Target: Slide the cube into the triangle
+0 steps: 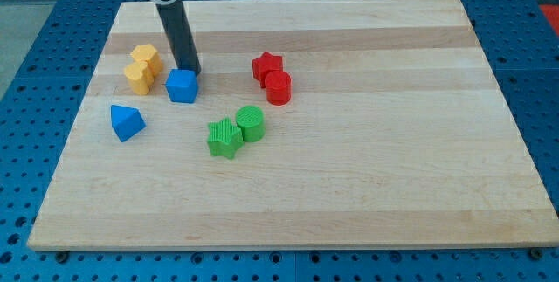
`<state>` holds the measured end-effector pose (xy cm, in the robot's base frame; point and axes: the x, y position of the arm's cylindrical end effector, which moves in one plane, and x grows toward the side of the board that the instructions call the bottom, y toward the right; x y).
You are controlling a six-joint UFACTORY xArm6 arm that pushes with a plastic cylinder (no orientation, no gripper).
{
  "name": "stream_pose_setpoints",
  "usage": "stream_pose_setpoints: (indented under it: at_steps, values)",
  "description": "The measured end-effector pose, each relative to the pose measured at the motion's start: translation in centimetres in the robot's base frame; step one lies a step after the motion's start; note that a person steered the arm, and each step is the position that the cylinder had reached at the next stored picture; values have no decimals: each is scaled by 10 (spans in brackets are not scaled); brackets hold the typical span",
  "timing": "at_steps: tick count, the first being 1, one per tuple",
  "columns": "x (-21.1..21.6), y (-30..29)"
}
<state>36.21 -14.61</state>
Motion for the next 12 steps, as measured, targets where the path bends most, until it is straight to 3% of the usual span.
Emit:
stream_pose_setpoints:
  at_steps: [2,4,7,12]
  values:
    - [12,19]
    - [34,12]
    - [27,-1]
    - [77,-35]
